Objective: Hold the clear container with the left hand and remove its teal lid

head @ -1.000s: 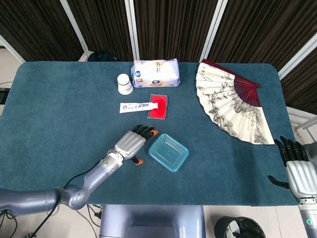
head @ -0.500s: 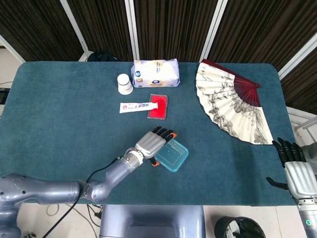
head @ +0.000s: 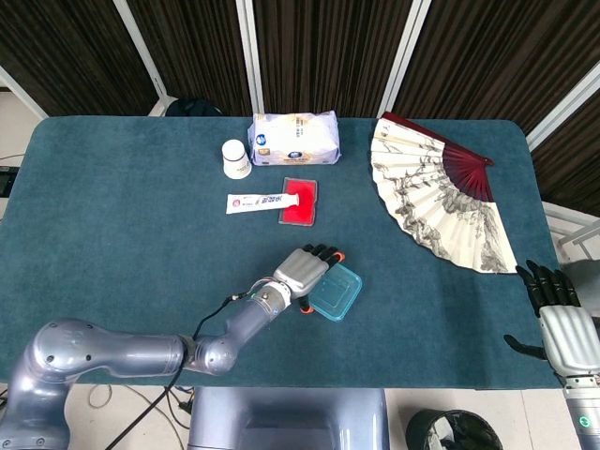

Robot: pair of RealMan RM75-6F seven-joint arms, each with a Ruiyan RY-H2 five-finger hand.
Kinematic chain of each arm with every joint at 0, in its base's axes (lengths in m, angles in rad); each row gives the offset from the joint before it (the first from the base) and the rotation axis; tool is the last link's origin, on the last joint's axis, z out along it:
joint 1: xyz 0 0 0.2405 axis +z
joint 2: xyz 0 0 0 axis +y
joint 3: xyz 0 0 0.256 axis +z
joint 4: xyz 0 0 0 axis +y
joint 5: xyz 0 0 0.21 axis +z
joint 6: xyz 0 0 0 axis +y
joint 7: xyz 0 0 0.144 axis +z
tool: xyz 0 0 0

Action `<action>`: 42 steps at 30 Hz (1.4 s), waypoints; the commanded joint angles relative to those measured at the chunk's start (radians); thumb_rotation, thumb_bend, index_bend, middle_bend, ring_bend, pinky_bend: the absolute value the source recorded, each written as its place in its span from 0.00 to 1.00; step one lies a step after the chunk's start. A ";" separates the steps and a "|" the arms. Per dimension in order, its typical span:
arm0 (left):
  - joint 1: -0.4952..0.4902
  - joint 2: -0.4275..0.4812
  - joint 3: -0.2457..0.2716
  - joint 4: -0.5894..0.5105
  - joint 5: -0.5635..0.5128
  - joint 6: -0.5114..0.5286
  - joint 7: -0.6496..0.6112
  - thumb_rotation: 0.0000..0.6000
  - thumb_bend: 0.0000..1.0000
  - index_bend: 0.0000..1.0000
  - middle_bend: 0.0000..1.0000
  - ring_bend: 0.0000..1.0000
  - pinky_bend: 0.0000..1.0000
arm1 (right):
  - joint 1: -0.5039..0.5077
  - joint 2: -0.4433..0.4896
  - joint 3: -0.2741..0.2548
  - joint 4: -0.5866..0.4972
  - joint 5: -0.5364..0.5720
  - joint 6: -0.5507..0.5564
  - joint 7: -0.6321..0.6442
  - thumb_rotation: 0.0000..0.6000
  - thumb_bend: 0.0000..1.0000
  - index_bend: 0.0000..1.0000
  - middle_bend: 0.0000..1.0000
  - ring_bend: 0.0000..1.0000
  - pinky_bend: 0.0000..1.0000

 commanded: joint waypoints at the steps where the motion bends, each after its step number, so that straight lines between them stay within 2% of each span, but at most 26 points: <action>1: -0.007 -0.014 0.009 0.011 0.009 0.027 -0.001 1.00 0.05 0.06 0.25 0.21 0.32 | -0.001 0.001 0.001 -0.002 0.002 0.001 0.002 1.00 0.17 0.00 0.00 0.00 0.00; 6: 0.012 0.005 0.032 -0.006 0.066 0.054 -0.017 1.00 0.08 0.09 0.28 0.24 0.34 | -0.001 0.003 -0.001 -0.007 -0.001 0.001 0.002 1.00 0.17 0.00 0.00 0.00 0.00; 10: 0.043 0.051 0.056 -0.037 0.155 0.058 -0.046 1.00 0.08 0.10 0.28 0.23 0.34 | 0.001 0.003 -0.002 -0.011 -0.004 0.001 -0.001 1.00 0.17 0.00 0.00 0.00 0.00; 19: 0.127 0.164 0.115 -0.104 0.373 -0.008 -0.172 1.00 0.08 0.12 0.28 0.22 0.34 | 0.009 0.000 -0.006 -0.015 -0.011 -0.012 -0.017 1.00 0.17 0.00 0.00 0.00 0.00; 30: 0.172 0.138 0.119 -0.080 0.492 -0.022 -0.297 1.00 0.08 0.13 0.28 0.22 0.34 | 0.024 -0.035 -0.042 -0.063 -0.068 -0.039 -0.085 1.00 0.17 0.00 0.00 0.00 0.00; 37: 0.180 0.102 0.125 -0.063 0.520 -0.013 -0.320 1.00 0.08 0.13 0.29 0.22 0.35 | 0.057 -0.147 -0.068 -0.142 -0.119 -0.096 -0.193 1.00 0.17 0.00 0.00 0.00 0.00; 42: 0.186 0.092 0.122 -0.063 0.513 -0.002 -0.329 1.00 0.08 0.13 0.29 0.22 0.36 | 0.081 -0.257 -0.061 -0.168 -0.113 -0.137 -0.283 1.00 0.17 0.00 0.00 0.00 0.00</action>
